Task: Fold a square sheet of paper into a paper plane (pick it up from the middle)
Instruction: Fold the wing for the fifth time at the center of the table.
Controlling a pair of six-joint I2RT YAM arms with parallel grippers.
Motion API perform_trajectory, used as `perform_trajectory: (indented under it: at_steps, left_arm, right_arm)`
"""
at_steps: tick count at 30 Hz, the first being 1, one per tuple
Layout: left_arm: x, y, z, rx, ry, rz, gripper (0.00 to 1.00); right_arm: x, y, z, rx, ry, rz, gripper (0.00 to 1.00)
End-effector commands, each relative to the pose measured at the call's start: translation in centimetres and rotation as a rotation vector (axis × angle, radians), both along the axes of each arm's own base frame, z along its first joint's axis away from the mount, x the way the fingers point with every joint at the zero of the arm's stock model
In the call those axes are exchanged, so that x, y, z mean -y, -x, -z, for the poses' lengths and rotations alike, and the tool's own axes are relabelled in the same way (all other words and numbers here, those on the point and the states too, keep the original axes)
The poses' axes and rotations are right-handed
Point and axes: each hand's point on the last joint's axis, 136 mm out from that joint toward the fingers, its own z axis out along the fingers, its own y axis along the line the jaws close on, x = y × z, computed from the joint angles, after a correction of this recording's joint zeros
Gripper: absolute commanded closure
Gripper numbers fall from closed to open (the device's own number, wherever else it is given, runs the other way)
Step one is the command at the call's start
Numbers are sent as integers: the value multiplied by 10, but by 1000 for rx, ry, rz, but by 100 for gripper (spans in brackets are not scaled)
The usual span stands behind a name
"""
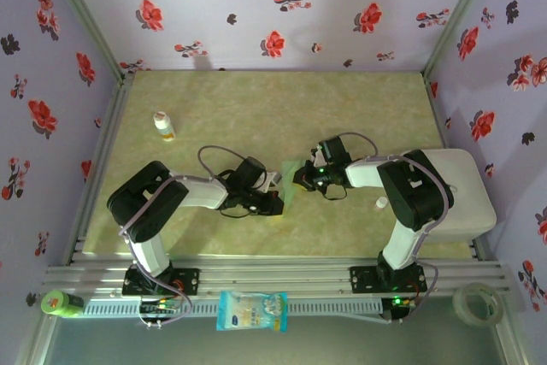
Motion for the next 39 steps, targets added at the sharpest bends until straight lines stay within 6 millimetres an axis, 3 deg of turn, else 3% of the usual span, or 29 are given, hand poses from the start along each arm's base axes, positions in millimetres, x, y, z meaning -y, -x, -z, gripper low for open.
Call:
perform_trajectory:
  at_steps: [1,5,8,14,18,23,31,34,39]
  left_arm:
    - [-15,19,12,-49,-56,22,94]
    - [-15,20,11,-49,-56,26,89]
    - [-15,21,12,-53,-56,30,100]
    - [-16,22,8,-48,-49,33,100]
    - [-17,21,-3,-23,-26,21,88]
    - [-15,11,-25,29,11,-25,85]
    - [17,-11,-72,86,140,-41,96]
    - [30,-15,-73,86,149,-27,97]
    - [40,-17,-57,66,118,-13,98]
  right_arm:
    - [23,13,34,-76,144,37,92]
    - [23,12,34,-76,144,37,92]
    - [23,12,35,-77,148,38,92]
    - [23,12,35,-77,149,37,92]
    - [23,11,34,-77,147,39,92]
    - [20,9,32,-73,137,42,92]
    - [20,10,33,-76,140,46,92]
    - [20,10,34,-80,137,46,92]
    - [19,11,34,-79,137,45,92]
